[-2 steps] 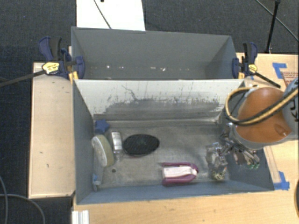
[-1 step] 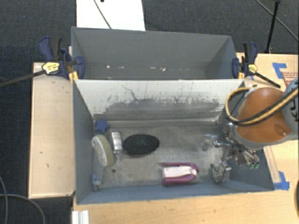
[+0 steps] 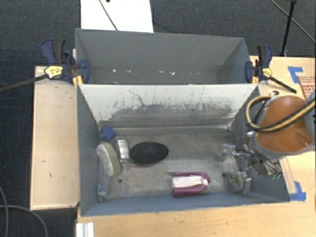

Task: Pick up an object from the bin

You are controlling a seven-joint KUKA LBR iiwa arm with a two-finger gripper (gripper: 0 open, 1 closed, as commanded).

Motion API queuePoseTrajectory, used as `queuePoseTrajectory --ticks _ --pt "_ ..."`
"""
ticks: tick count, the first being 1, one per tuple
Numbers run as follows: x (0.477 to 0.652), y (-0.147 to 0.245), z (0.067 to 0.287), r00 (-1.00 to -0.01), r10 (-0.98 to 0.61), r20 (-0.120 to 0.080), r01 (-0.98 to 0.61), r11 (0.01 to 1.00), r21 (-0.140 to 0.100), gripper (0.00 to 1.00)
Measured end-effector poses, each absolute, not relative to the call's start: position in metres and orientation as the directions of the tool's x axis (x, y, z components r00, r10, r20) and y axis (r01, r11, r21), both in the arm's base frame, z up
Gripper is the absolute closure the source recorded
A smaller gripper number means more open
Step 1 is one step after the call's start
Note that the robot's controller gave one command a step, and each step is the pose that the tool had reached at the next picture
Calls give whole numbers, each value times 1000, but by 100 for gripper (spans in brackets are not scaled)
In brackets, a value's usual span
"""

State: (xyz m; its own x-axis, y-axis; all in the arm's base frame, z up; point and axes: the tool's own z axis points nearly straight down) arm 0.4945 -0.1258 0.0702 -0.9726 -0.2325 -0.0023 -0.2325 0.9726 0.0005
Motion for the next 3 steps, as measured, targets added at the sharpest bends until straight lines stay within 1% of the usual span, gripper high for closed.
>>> queuePoseTrajectory --ticks 1,2,3 --pt "494 -123 70 -972 -237 1 -237 972 4 100" --pt "483 -107 170 -966 -258 -9 -258 966 -4 100" --pt "482 -107 166 -966 -257 -2 -257 966 0 0"
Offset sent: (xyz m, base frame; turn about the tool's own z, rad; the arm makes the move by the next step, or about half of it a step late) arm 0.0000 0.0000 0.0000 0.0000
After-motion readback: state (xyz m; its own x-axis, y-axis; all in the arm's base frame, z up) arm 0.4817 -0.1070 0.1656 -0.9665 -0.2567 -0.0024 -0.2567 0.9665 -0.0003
